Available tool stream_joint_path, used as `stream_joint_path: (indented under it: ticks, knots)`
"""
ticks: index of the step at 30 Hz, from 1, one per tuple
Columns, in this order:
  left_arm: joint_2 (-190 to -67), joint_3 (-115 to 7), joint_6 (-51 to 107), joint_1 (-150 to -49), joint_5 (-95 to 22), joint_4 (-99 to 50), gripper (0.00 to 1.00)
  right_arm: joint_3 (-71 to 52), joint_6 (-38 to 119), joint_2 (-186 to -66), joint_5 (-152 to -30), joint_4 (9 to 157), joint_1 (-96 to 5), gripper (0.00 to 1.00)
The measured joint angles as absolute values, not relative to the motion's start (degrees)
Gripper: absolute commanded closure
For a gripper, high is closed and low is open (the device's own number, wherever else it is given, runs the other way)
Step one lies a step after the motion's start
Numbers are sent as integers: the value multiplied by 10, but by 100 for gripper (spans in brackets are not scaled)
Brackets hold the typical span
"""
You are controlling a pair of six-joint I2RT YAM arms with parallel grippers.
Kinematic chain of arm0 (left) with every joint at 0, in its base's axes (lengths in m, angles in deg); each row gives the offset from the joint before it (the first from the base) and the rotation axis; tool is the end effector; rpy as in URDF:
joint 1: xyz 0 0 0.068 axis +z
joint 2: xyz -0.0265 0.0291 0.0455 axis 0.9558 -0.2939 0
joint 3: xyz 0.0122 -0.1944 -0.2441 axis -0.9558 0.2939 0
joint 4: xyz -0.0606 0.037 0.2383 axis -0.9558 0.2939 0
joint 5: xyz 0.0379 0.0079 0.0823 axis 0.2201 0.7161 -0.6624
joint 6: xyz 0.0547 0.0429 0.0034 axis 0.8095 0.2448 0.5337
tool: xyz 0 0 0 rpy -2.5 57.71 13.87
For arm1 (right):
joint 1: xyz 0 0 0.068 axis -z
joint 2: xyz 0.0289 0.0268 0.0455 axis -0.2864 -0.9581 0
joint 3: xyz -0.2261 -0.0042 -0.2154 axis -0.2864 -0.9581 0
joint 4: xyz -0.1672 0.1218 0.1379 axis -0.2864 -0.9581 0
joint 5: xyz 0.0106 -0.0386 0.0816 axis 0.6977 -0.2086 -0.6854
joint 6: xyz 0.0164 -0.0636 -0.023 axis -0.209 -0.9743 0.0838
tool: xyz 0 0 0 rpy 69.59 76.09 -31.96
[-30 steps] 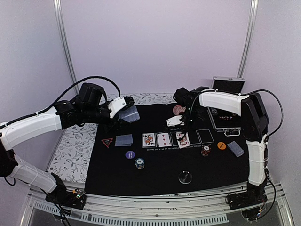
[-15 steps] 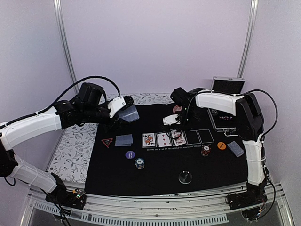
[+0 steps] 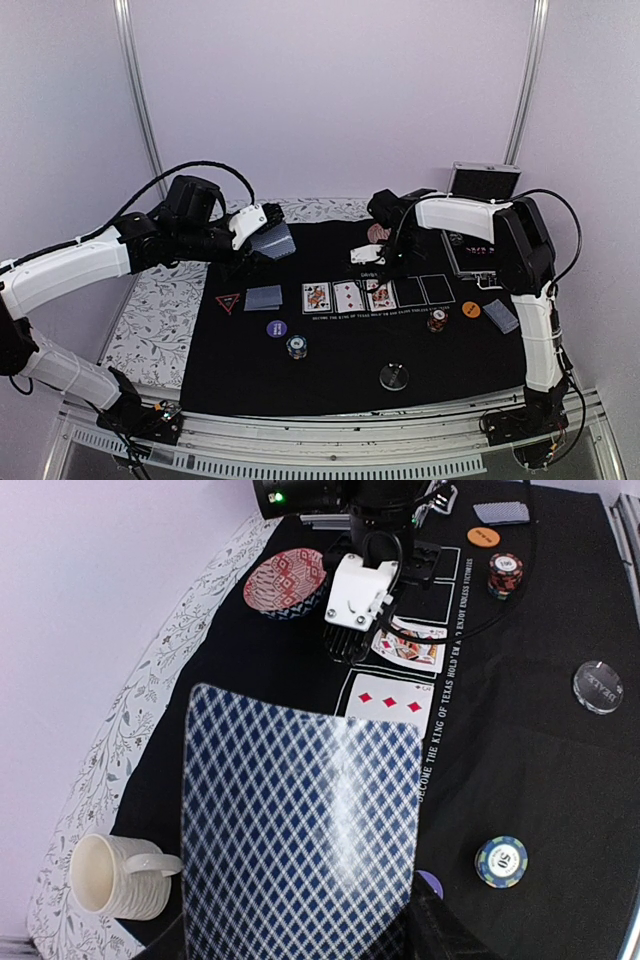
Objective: Distribute texas hold em gaming equipment
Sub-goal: Distribute the poker card in the community card area.
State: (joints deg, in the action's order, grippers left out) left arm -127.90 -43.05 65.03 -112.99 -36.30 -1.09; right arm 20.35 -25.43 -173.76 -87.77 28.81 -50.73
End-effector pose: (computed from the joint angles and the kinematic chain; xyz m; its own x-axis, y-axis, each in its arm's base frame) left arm 0.2124 -0.1894 0.3361 -0.0926 0.6248 -0.7752 0.8455 0.4605 0.2701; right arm 0.3904 0.2694 0.1876 0.0718 -0.9824 -0.1724 -0.9888 -0.0474 -0.1414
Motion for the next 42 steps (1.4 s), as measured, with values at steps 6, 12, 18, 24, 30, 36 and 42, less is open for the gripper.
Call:
stream_joint_path:
  ticks: [6,12,18,24,30,36,42]
  knots:
    - [-1279,-431,650,-1130,-363,-11,49,204,-253,-1738,-878,289,-506,98]
    - [-1279,-431,650,-1130,-363,-11,49,225,-250,-1759,-878,287,-503,98]
    - [-1279,-431,650,-1130,-363,-11,49,229,-246,-1767,-874,287,-503,98]
    - [-1279,-431,650,-1130,-362,-11,49,232,-243,-1772,-869,287,-503,98]
    - [-1279,-431,650,-1130,-362,-11,49,232,-241,-1775,-865,295,-503,95]
    - [-1279,-431,650,-1130,-362,-11,49,232,-242,-1775,-845,312,-503,87]
    - [-1279,-431,650,-1130,-360,-11,49,220,-252,-1775,-827,340,-508,82]
